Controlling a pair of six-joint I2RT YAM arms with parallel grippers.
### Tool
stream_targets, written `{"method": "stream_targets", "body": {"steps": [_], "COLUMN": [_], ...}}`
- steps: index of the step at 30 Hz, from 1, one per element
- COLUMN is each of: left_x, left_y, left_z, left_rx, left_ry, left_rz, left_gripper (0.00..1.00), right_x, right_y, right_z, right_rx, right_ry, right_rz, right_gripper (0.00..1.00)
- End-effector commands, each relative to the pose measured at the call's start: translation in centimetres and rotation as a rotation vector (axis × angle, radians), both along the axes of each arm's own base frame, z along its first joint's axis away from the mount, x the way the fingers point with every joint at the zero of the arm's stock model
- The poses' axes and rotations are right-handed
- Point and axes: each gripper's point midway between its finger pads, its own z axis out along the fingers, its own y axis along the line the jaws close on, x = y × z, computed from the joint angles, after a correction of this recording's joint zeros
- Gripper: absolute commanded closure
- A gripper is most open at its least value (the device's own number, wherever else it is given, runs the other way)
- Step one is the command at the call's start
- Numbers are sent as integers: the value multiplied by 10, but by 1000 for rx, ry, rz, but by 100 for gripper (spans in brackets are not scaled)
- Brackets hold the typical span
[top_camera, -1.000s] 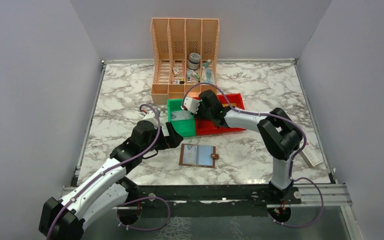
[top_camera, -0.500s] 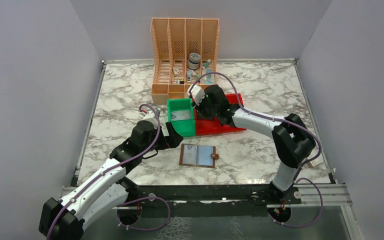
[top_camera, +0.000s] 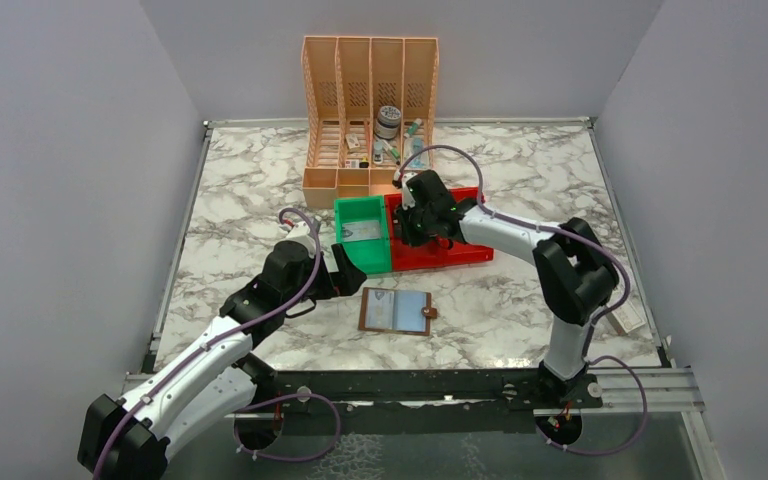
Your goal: Take the credit cards out of the card holder
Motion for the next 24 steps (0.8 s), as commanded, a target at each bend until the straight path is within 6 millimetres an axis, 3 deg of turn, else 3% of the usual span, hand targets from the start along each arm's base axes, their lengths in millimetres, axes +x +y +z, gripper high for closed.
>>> {"method": "stream_targets", "body": {"steps": [1, 6, 12, 24], "left_x": [2, 1, 1, 1], "left_y": [-6, -5, -7, -9], "left_z": [10, 11, 11, 8], "left_rx": [-37, -40, -44, -47], "left_ry": [-14, -15, -12, -1], "left_rz": [-16, -11, -15, -24], "left_gripper": [1, 1, 1, 1], "right_x": [-10, 1, 27, 65], "right_y": [5, 0, -12, -30], "right_z": [-24, -37, -49, -38], "right_rx": [-29, -75, -142, -222], "right_ry": [134, 120, 38, -147], "right_rz": [-19, -63, -176, -277], "right_gripper": [97, 98, 98, 97]}}
